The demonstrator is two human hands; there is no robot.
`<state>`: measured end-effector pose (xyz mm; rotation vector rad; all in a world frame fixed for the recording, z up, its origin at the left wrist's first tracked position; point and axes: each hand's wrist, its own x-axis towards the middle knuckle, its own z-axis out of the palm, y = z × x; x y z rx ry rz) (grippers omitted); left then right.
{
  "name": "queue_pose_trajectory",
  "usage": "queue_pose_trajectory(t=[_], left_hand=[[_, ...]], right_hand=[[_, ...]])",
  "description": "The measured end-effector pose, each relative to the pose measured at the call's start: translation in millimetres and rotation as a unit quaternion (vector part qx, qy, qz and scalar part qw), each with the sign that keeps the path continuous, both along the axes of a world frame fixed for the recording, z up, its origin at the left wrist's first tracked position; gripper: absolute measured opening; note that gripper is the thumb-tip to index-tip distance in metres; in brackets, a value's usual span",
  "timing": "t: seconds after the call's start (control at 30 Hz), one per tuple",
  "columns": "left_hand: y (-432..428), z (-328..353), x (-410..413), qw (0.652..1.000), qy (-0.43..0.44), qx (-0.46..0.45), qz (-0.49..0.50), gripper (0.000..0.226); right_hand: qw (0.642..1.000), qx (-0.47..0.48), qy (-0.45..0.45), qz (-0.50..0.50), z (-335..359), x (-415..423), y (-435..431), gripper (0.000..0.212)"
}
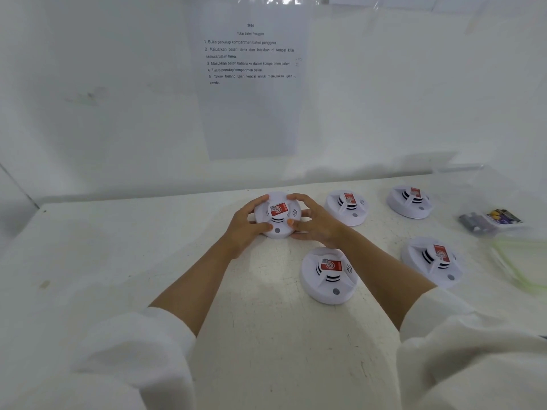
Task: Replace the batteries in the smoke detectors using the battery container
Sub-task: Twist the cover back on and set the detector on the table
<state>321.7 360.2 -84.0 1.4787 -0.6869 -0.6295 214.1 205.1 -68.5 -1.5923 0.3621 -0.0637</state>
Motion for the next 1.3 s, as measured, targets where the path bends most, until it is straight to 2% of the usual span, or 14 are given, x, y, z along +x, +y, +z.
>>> queue_pose_trajectory(t=[0.6, 0.77, 1.07, 1.3], left_hand=[[-1.7, -1.9, 1.8, 1.000, -0.013, 0.013, 0.004, 0.062], [-2.4, -1.1, 2.6, 1.000, -0.011, 0.018, -0.005, 0.062], [-7.8, -2.6, 10.7, 0.992, -0.083, 0.090, 0.001, 0.062], [-12.5, -4.7, 12.6, 0.985, -0.085, 0.149, -0.015, 0.060]], right_hand=[[1.000, -0.024, 0.001, -0.015, 2.8, 1.4, 2.8, 0.049], [0.997, -0.067, 0.013, -0.030, 4.6, 2.7, 2.9, 0.051], [0.984, -0.175, 0.039, -0.024, 5.7, 6.4, -0.1, 0.053], [0.980, -0.185, 0.070, -0.006, 7.4, 10.2, 0.9, 0.054]])
